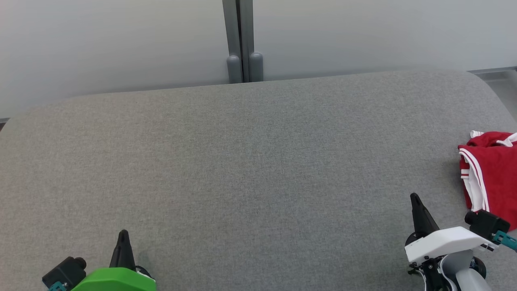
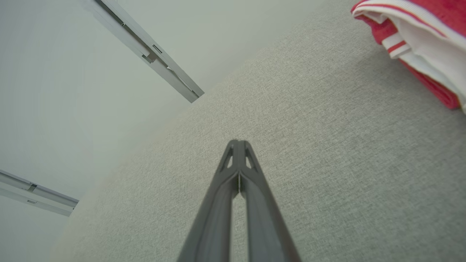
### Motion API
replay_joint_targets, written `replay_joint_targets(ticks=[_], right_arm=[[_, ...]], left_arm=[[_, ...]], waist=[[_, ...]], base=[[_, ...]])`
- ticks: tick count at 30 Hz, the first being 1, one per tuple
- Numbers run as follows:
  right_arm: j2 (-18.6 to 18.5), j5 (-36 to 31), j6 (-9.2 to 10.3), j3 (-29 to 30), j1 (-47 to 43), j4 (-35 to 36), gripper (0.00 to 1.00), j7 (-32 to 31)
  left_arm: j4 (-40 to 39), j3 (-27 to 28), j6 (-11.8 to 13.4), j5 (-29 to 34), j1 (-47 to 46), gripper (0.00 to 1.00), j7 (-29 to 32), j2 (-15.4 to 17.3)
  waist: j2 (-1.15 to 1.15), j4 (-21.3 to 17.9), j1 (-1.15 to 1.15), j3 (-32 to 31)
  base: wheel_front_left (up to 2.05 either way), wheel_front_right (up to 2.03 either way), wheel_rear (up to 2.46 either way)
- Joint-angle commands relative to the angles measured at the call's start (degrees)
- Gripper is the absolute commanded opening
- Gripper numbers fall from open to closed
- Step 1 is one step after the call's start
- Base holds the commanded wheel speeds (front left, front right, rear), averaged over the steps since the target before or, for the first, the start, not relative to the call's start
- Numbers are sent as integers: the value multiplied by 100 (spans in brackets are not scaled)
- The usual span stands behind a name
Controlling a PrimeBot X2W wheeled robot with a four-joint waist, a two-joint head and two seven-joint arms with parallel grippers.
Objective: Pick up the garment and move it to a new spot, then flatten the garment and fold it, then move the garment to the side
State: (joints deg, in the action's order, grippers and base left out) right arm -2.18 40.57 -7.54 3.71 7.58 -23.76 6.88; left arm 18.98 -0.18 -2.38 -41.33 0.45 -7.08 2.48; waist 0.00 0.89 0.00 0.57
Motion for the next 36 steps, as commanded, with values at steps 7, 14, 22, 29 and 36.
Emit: replay_joint_targets(ticks=[7,14,22,29,36], right_arm=[[-42,679,3,52,2,211,0,-174],[-47,1192,3,79,-15,303,0,-306],[-53,1727,4,108,-33,397,0,-448],[-57,2169,4,132,-42,475,0,-564],[-61,2574,5,154,-58,545,0,-670]], left_arm=[[-134,109,-84,-673,-226,0,166,28],[-178,172,-138,-1182,-287,0,305,32],[-222,243,-191,-1705,-344,0,449,36],[-260,300,-233,-2145,-395,0,563,39],[-296,349,-269,-2543,-435,0,674,41]], waist=[[0,-7,0,-3],[0,-13,0,-6],[0,-21,0,-9],[0,-27,0,-12],[0,-34,0,-15]], base=[[0,0,0],[0,0,0],[0,0,0],[0,0,0],[0,0,0]])
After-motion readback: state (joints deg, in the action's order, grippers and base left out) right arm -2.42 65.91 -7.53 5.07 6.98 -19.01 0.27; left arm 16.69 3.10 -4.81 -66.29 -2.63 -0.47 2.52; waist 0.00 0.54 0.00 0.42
